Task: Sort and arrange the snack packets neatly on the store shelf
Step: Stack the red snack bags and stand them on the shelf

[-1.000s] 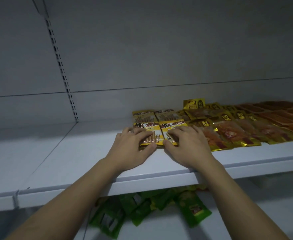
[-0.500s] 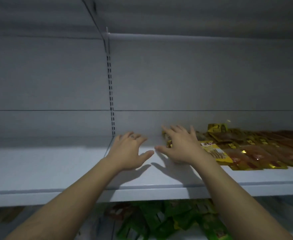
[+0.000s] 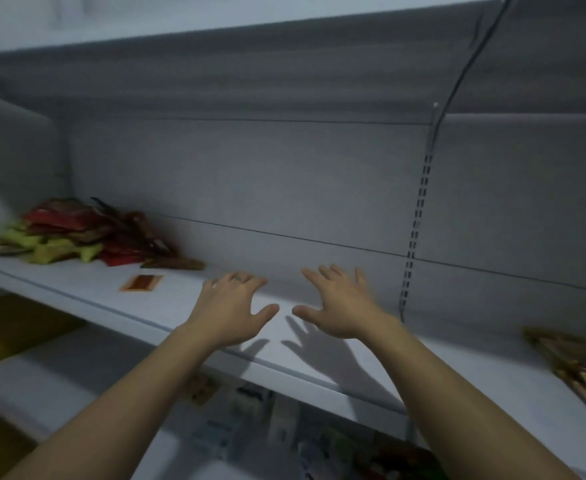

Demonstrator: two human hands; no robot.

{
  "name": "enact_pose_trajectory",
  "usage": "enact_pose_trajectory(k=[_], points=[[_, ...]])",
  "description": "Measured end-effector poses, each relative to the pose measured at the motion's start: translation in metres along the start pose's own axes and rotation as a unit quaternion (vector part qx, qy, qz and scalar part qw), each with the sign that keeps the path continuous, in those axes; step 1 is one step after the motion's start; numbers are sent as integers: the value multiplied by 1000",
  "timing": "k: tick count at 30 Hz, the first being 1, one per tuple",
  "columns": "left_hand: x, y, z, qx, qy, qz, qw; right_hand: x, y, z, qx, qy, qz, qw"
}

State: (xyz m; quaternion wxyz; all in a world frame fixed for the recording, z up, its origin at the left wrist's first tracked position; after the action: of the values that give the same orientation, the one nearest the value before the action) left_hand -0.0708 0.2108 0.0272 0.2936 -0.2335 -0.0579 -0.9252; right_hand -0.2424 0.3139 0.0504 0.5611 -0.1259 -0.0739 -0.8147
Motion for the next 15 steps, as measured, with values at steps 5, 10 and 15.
enact_pose_trajectory(k=[5,10,15], points=[[-44,105,20,16,0,81,997,48,108,-15,10,17,77,997],[-69,176,32,22,3,125,992,79,184,-27,26,28,130,991],[-72,218,36,24,-9,162,986,119,227,-30,29,27,152,988]])
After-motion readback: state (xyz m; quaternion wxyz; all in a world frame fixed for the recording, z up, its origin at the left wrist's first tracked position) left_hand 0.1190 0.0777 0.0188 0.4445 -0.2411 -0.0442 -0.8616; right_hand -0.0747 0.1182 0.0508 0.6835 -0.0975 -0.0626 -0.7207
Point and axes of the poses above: each hand's wrist, its own x-axis towards the middle knuckle, its own z-axis out of the back of the hand, y = z × x, the point moved 2 cm from there along x, towards the middle knuckle, and after that the axes turned 8 degrees about -z, right-handed, at the moved point
